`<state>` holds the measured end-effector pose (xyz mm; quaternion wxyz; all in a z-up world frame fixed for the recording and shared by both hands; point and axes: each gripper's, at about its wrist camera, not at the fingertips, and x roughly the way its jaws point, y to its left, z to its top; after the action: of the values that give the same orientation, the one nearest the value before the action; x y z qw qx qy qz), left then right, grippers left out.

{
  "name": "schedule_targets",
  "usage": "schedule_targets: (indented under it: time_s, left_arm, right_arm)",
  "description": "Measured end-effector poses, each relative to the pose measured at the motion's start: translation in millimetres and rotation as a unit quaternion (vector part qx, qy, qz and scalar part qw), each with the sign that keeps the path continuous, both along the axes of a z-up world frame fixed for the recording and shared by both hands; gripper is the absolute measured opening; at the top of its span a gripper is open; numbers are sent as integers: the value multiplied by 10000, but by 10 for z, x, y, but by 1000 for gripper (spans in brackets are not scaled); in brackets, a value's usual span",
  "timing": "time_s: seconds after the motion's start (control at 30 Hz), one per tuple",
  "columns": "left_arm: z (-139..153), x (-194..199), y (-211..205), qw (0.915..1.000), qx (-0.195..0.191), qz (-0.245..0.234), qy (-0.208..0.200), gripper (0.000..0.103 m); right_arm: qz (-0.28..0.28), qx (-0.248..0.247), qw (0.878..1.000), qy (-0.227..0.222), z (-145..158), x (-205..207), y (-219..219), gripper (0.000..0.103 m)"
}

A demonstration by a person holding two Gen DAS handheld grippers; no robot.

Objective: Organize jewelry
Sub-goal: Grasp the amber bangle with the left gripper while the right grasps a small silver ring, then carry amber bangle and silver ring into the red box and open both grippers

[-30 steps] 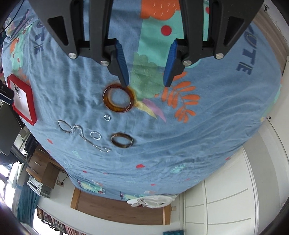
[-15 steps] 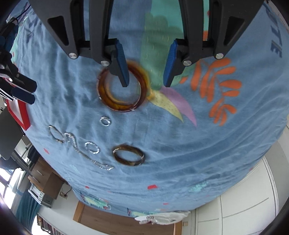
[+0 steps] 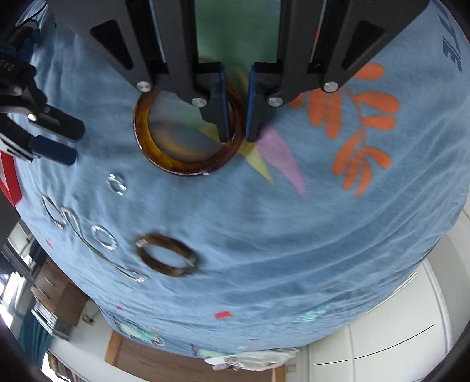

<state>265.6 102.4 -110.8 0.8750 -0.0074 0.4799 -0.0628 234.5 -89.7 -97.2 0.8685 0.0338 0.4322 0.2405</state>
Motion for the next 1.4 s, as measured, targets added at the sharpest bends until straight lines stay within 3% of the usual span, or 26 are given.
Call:
schedule_targets:
  time_s: [0.13,0.37,0.77,1.13,1.4]
  left_arm:
    - [-25,52,166,9997,-131,188,-57,10]
    - [-58,74,200,9993,-269,220,-155,10]
    - [108,-23,104,9993,-202,218,-242,9]
    - [579,-346,-438,9983,-209,-212,-510,9]
    - [952,-635,-1301,9927,-324,-953,-671,9]
  right_arm:
    - [-25,35,10000,-25,-92,209,114,42]
    - [-20,139,9999,-21,-172,487,224,19]
    - [-11,109,9997,-211,-22,307,163,19]
    - [-459,173,9973,-551,474,-284,-490,19]
    - [-1063,1,9911,-804,793,-866,-1316,19]
